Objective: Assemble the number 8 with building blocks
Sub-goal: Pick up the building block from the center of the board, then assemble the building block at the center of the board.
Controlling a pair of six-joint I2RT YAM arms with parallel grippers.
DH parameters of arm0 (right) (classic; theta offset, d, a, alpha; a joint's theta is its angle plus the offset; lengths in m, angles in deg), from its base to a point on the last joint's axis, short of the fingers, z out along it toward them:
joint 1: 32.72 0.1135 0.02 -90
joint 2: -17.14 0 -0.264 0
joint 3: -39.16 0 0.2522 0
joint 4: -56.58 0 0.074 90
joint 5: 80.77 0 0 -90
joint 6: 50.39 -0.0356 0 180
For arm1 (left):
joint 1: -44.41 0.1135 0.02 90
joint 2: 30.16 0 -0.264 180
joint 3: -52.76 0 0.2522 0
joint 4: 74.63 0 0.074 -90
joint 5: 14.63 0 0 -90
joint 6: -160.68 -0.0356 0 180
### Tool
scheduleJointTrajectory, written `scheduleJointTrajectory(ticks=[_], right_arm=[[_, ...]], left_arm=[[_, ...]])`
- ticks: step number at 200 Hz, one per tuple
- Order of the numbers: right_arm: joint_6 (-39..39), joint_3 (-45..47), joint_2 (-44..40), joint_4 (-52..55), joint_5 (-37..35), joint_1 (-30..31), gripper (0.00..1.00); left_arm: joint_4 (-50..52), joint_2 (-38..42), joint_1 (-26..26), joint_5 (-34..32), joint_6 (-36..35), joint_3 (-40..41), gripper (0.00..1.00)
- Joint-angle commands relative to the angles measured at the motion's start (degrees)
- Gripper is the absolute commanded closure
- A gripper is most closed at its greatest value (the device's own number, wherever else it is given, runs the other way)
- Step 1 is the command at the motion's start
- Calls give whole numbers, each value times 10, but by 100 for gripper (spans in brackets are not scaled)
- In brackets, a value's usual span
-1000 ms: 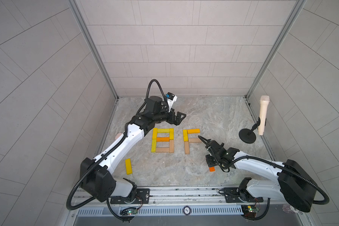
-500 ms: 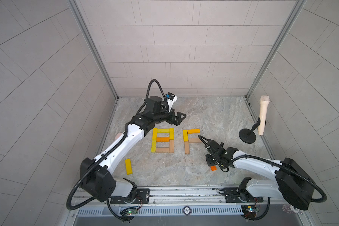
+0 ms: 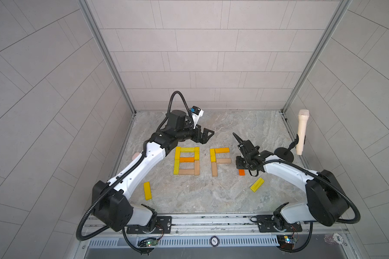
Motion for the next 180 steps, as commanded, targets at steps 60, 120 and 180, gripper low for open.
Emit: scheduleJointTrajectory(ticks=[60,120,180], right_arm=[[27,-135,155,-16,40,-42,72],[28,-184,220,-25,34,-51,71],[27,-202,247,-26,30,-59,69]], left_arm=[[-16,-3,-7,8,-2,1,0],[-16,-5,-7,9,-1,1,0],[-16,-6,-8,10,-2,2,0]])
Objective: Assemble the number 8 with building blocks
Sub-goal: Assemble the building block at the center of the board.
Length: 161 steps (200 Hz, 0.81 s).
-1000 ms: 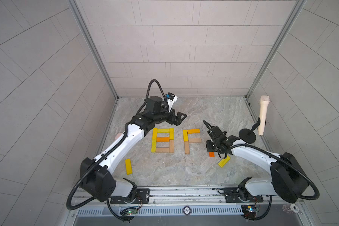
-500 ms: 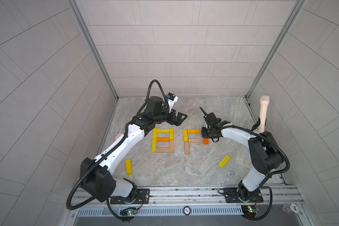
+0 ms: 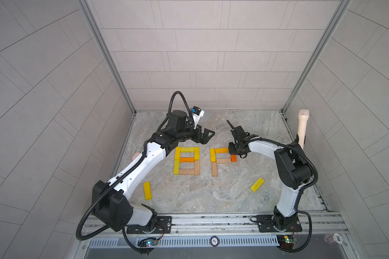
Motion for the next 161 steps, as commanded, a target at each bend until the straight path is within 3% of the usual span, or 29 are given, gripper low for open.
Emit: scheduleJointTrajectory(ticks=[1,63,161], right_arm=[[4,-11,10,3,-10,-5,69],[4,-12,2,4,-14,-7,54],[12,87,-85,-28,11,-7,59]], left_arm=[[-16,-6,-2,10,-3,2,0],[-16,-6,-3,10,-3,1,0],[-16,-5,-4,11,-2,1,0]])
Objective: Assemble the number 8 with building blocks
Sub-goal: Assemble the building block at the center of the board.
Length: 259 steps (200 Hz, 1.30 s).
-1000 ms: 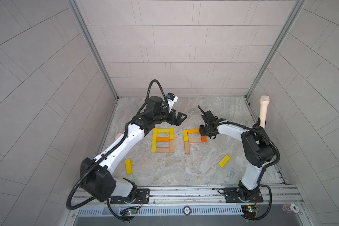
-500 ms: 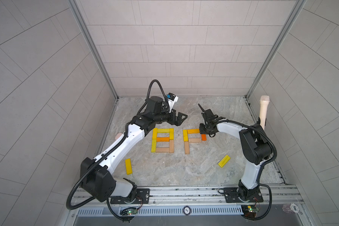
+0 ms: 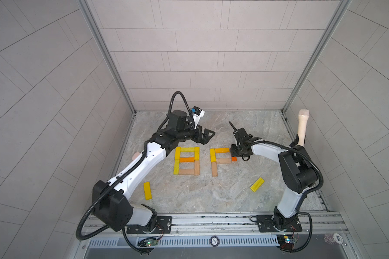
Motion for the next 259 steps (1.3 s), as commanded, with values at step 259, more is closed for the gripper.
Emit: scheduleJointTrajectory(ticks=[259], right_arm=[[-9,18,8,-38,52,-8,67]], left_arm=[[-14,-9,-6,10,-3,-1,0]])
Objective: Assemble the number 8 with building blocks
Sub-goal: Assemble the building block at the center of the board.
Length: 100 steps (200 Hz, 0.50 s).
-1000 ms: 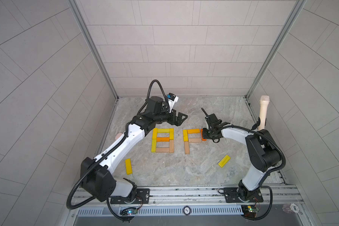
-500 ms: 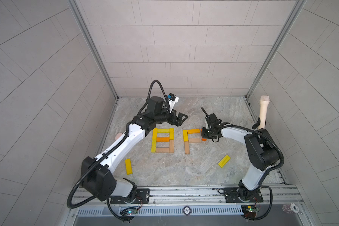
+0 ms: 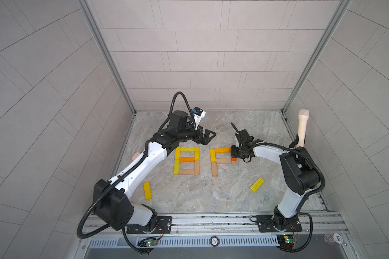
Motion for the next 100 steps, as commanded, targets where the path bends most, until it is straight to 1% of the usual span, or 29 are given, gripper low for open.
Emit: scheduleJointTrajectory(ticks=[1,100], right_arm=[[-5,-2,10,2,6,0,67],[-3,3,1,3,11,6,67]], left_arm=[[-15,-2,-2,7,-3,-1,0],[-14,1,-2,6,-3,-1,0]])
